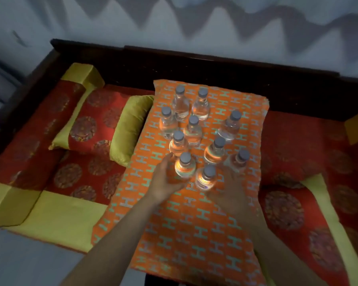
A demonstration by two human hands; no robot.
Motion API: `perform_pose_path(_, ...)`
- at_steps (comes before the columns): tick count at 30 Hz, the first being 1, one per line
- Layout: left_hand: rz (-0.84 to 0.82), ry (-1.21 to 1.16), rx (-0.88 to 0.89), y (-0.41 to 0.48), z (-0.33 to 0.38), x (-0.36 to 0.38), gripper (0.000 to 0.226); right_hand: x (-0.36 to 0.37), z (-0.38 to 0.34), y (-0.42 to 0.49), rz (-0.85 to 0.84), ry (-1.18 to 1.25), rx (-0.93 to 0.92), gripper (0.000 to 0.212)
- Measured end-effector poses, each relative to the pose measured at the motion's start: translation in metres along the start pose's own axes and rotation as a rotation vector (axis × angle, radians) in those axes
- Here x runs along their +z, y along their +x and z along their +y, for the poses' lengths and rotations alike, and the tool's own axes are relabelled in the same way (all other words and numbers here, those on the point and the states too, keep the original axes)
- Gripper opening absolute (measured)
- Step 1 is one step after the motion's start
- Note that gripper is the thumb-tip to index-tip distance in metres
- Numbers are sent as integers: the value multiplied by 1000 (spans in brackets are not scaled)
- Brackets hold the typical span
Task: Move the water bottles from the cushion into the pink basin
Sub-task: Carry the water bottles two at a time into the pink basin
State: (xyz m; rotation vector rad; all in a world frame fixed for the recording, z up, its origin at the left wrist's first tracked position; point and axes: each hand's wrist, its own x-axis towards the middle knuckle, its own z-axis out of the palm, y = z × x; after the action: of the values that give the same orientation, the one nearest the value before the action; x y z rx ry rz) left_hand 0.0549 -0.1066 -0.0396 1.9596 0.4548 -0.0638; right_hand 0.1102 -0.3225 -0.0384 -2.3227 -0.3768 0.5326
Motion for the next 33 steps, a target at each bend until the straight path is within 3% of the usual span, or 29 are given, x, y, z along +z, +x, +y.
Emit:
perform_pose_path(4, -15, -15, 91, 26, -12, 16, 79, 13, -1, 14, 57, -13, -55, 89)
perform_pose_path(9, 48, -12, 138, 41, -17, 24, 70, 26, 2, 22, 138, 52, -48, 84)
perform_pose_path(17, -48, -61, 177, 41, -28, 11, 63, 35, -1, 19, 320, 269, -49, 63)
perform_pose_path(23, -79, -121, 113, 33, -28, -21, 70, 29, -9, 4, 309, 375, 21, 57)
perform_pose_path(28, -99, -235, 168, 30, -6, -50, 63, 9, -30, -10, 437, 524, 50, 53)
perform_pose_path(33, -118, -246, 254, 26, 27, -59, 64, -19, -39, -38, 623, 481, 30, 57)
